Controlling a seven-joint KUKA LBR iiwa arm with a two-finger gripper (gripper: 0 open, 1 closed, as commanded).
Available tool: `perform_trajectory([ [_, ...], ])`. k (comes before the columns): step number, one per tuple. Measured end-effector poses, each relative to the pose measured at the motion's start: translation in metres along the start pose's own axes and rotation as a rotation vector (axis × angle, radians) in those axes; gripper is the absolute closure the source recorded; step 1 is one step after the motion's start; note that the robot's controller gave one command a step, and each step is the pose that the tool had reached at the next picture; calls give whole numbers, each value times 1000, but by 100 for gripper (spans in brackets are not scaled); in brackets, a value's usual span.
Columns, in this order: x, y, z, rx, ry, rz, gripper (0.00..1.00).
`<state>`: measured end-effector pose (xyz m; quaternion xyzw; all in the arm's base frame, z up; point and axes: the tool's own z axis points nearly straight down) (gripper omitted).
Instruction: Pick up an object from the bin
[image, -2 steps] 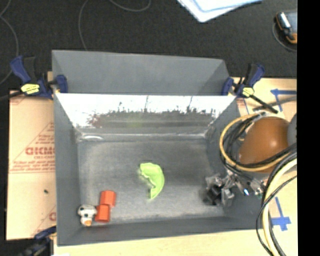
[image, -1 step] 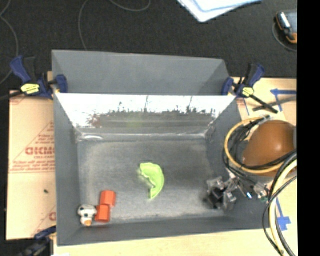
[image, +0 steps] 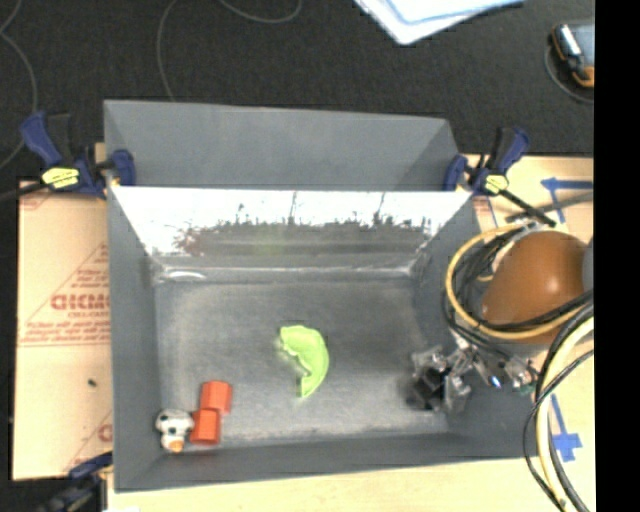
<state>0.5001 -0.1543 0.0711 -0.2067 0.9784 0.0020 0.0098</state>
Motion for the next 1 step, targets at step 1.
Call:
perform_trajectory([
  [1, 19, 14, -1, 4, -9, 7, 100],
])
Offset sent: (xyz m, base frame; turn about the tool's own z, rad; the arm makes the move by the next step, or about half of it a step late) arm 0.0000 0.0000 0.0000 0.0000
